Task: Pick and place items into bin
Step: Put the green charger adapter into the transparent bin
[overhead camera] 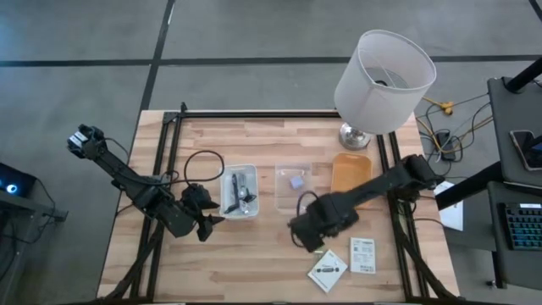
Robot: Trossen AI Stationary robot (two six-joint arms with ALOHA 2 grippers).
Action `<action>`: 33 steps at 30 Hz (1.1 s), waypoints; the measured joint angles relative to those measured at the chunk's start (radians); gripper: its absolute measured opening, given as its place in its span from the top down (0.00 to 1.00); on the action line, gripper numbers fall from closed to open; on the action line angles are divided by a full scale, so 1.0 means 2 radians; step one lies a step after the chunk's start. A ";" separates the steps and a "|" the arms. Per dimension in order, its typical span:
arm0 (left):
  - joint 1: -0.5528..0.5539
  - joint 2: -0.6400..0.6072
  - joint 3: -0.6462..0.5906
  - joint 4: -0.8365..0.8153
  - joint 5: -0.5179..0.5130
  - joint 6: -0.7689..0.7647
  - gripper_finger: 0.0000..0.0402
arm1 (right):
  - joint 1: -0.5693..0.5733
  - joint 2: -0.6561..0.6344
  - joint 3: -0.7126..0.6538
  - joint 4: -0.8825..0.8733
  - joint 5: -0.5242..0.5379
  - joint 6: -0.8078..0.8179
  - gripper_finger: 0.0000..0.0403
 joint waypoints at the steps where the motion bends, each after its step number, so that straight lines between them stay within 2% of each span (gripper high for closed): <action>1: 0.000 0.000 0.000 0.000 0.000 0.000 0.45 | 0.006 0.000 -0.012 0.021 0.000 0.038 0.26; 6: 0.000 0.000 0.000 0.000 0.000 0.009 0.45 | 0.020 0.002 -0.045 0.120 0.034 0.165 0.26; 12: 0.000 0.000 0.001 0.000 0.002 0.013 0.45 | 0.033 0.026 -0.064 0.135 0.042 0.207 0.24; 20: 0.000 -0.002 0.001 0.000 0.003 0.014 0.45 | 0.042 0.057 -0.060 0.156 0.043 0.212 0.23; 33: 0.000 -0.002 0.000 0.000 0.004 0.013 0.45 | 0.048 0.090 -0.060 0.180 0.043 0.193 0.35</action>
